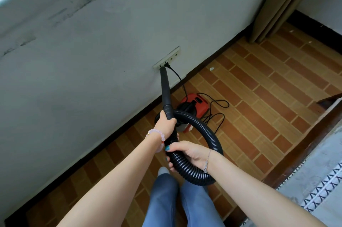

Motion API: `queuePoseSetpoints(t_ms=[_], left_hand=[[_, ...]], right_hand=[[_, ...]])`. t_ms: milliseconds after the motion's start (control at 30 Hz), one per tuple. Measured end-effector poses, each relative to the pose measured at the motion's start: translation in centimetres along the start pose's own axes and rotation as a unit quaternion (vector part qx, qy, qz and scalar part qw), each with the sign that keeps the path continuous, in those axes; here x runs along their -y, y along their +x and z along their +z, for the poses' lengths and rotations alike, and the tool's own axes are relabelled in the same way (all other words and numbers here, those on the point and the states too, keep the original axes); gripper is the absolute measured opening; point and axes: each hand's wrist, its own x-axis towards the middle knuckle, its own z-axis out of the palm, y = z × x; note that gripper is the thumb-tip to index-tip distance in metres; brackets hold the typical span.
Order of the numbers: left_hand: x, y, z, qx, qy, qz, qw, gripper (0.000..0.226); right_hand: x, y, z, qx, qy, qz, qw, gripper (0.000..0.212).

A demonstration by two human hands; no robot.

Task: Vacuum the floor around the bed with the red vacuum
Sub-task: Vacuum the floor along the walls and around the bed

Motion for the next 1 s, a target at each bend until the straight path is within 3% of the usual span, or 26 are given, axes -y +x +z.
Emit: queuePoseSetpoints(t_ms=[433,667,800,1000], left_hand=[[-6.3,4.0,2.9,0.043,0.141,0.069,0.987,0.057],[-10.2,9.3,4.2,0.117,0.19,0.079,0.972,0.045],[-12.5,12.5,4.7,0.135,0.159,0.077,0.975,0.057],[-16.2,16.1,5.5,0.183,0.083,0.06,0.978,0.039]], right_hand=[[3.3,0.5,-3.7,-0.037,0.071,-0.088,0.993,0.007],[7.7,1.7,-6.4,-0.062,0.147,-0.12,0.98,0.008],[10.8,2.7,-7.7,-0.077,0.161,-0.136,0.974,0.01],[15.4,4.3,-9.4,-0.108,0.205,-0.173,0.957,0.015]])
